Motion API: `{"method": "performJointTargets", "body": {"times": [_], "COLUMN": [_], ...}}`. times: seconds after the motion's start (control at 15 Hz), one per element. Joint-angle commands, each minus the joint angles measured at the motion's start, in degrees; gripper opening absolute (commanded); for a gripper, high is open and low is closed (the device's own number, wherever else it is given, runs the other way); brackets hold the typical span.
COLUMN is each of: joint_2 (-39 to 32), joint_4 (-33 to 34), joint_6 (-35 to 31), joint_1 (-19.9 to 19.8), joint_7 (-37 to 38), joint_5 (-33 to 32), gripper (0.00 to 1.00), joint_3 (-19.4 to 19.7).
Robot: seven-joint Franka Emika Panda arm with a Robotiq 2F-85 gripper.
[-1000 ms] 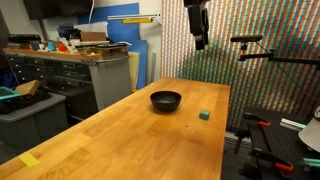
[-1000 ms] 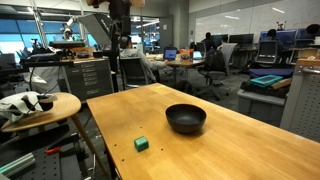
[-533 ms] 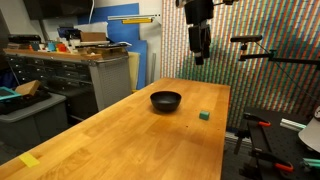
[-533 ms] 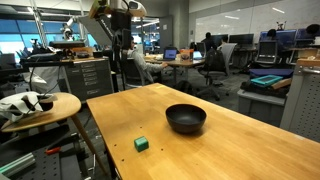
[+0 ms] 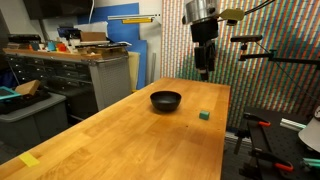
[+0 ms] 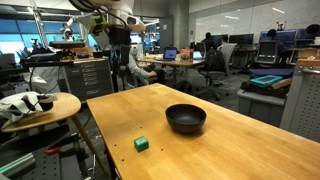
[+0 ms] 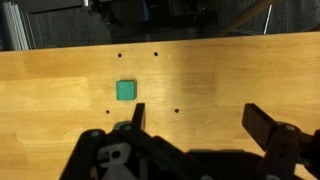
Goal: Pick up the green block and place it in the black bowl.
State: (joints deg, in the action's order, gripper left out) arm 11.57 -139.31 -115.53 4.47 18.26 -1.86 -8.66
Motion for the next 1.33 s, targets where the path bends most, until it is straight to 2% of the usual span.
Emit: {"method": "performJointTargets", "body": {"times": [0.0, 0.27, 0.73, 1.27], "joint_2": [0.53, -0.53, -5.15, -13.51], "joint_4": [-4.23, -8.19, -13.10, -12.61], "joint_6": [-3.77, -9.16, -22.25, -32.80], "joint_1": [-0.74, -2.05, -5.71, -7.07], "joint_7": [1.39, 2.22, 2.65, 2.25], "joint_5": [-1.72, -4.05, -8.74, -13.97], "gripper": [1.00, 1.00, 1.00, 1.00], "joint_3": [0.66, 1.67, 5.14, 8.73]}}
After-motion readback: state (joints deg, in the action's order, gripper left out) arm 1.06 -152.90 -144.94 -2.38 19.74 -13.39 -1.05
